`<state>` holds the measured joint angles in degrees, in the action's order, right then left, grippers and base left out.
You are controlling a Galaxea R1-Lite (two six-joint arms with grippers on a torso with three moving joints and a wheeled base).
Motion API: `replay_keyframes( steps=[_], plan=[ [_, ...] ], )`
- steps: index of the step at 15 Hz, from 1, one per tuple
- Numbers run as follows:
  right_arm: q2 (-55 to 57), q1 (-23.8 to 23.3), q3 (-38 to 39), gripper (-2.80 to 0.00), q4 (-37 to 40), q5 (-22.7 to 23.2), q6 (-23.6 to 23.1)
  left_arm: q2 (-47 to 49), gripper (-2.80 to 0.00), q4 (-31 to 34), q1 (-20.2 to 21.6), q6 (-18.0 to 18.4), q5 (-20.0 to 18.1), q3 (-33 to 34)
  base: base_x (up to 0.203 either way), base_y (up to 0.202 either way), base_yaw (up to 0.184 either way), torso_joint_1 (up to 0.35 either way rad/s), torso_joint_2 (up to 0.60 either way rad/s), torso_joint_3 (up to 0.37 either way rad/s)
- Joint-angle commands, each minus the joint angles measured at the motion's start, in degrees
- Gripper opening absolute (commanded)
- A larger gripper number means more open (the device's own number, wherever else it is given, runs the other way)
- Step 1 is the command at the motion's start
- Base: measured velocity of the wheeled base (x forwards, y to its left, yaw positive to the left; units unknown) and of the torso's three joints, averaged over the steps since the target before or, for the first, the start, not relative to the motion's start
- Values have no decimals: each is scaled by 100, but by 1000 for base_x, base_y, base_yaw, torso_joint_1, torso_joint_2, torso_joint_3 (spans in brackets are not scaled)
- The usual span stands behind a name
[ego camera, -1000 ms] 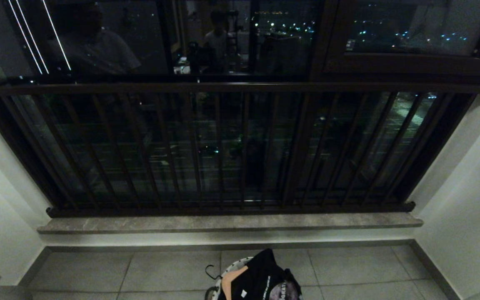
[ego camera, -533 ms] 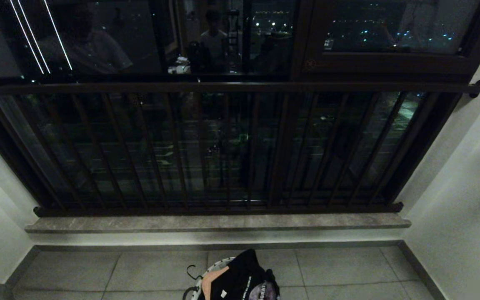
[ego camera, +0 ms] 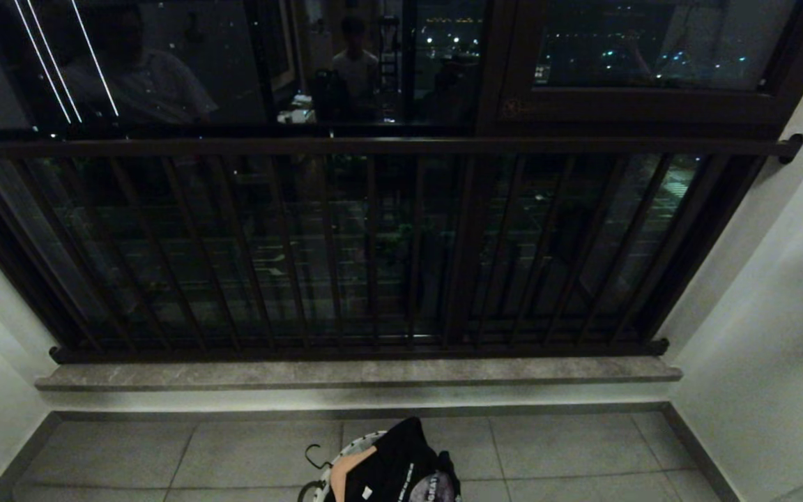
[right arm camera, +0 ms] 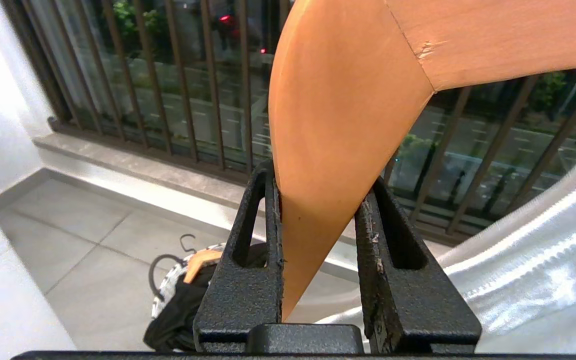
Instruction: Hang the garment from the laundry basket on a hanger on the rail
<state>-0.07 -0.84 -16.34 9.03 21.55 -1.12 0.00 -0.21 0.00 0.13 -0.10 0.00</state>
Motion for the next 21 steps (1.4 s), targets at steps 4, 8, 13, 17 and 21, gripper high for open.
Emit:
replay_keyframes(
  steps=[4, 8, 13, 17, 21],
  plan=[
    [7, 5, -10, -280, 2, 16, -2, 0, -280, -5, 9, -5, 1, 9, 25, 0, 1, -2, 1, 1],
    [7, 5, -86, -280, -6, 16, -49, 0, -280, 4, 9, -4, 1, 9, 175, 0, -1, 7, 5, 2],
    [464, 5, -807, -280, 11, 131, 120, 0, -280, 4, 9, -5, 1, 9, 0, 0, 0, 0, 0, 0],
    [2082, 18, -1378, -280, -905, 865, 1142, 0, -280, 4, 9, -5, 1, 9, 0, 0, 0, 0, 0, 0],
    [3697, 33, -1712, -280, -2949, 2071, 2213, 0, -280, 4, 9, 4, 1, 9, 0, 0, 0, 0, 0, 0]
  ],
)
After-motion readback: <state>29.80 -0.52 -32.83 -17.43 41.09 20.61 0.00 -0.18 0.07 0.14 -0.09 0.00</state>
